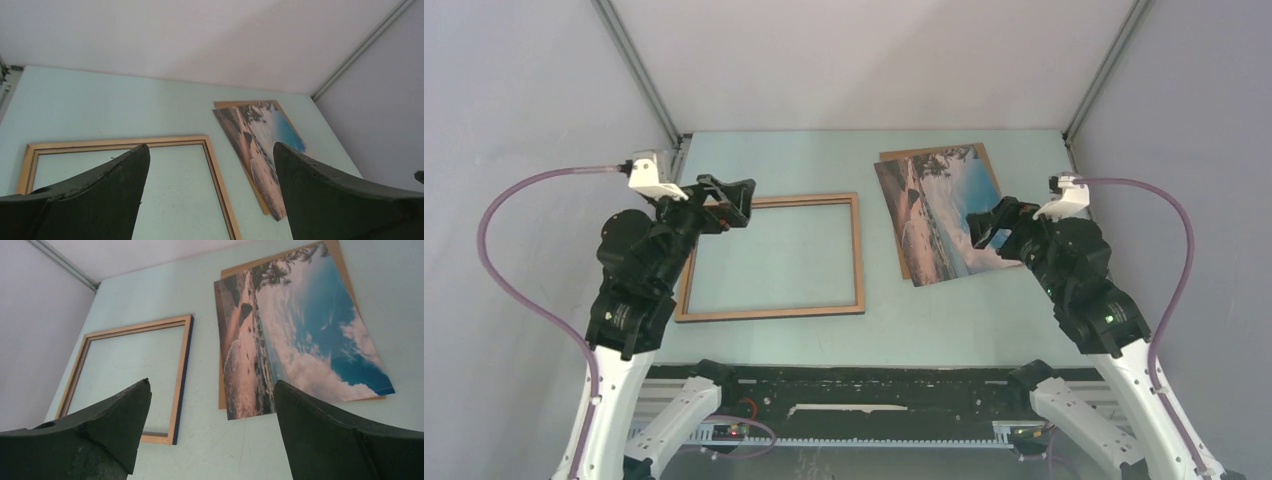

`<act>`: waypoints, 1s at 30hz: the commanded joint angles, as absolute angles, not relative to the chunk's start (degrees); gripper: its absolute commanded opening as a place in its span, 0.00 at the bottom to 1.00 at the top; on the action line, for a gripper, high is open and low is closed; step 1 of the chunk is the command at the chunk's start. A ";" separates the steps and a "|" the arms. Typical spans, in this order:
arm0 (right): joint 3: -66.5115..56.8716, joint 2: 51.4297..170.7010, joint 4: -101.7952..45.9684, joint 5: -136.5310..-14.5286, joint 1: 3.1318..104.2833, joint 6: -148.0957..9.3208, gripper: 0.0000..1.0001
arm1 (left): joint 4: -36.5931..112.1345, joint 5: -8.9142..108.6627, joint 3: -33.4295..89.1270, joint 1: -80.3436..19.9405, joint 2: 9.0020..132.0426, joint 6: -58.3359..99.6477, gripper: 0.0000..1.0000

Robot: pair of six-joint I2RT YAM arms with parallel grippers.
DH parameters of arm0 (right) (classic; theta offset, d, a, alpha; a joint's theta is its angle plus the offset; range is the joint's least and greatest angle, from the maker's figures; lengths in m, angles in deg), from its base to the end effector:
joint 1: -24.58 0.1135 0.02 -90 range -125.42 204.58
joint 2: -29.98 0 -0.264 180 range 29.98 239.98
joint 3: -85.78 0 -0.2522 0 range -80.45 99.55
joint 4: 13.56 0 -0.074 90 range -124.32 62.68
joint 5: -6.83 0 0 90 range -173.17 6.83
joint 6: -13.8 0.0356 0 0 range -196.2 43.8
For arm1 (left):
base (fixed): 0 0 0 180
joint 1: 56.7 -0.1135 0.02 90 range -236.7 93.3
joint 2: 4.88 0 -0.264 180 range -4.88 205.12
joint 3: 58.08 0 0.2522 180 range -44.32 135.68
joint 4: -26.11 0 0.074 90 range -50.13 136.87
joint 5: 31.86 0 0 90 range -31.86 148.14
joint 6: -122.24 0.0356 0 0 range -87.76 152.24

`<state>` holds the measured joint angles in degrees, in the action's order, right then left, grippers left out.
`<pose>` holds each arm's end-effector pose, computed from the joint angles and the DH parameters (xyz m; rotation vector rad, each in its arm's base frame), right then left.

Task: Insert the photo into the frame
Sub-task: Pick up the photo frame item at the center of the board.

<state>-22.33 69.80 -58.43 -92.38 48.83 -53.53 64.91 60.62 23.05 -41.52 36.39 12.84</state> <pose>0.1276 0.0512 0.3923 0.0914 1.8107 0.4413 0.1208 -0.0312 0.4513 -0.0923 1.5665 -0.4426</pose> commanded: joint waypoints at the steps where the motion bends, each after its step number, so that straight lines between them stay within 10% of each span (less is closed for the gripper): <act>1: -24.15 72.42 -58.59 -95.17 49.27 -53.44 0.99 | 64.52 54.36 20.27 -42.20 37.64 10.97 1.00; 8: -31.89 78.81 -51.16 -85.27 45.28 -52.24 1.00 | 63.42 48.80 15.37 -40.82 42.41 5.79 1.00; 15: -41.44 93.65 -40.16 -55.27 18.31 -39.55 0.89 | 58.45 48.28 9.15 -31.89 53.18 0.74 1.00; 30: -45.82 106.45 -27.01 -53.29 -7.48 -35.59 0.82 | 47.18 46.54 32.23 -14.80 96.13 -5.67 1.00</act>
<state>-46.46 103.92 -32.95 -52.89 -3.74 -36.61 51.80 48.57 22.51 -16.87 90.95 -3.58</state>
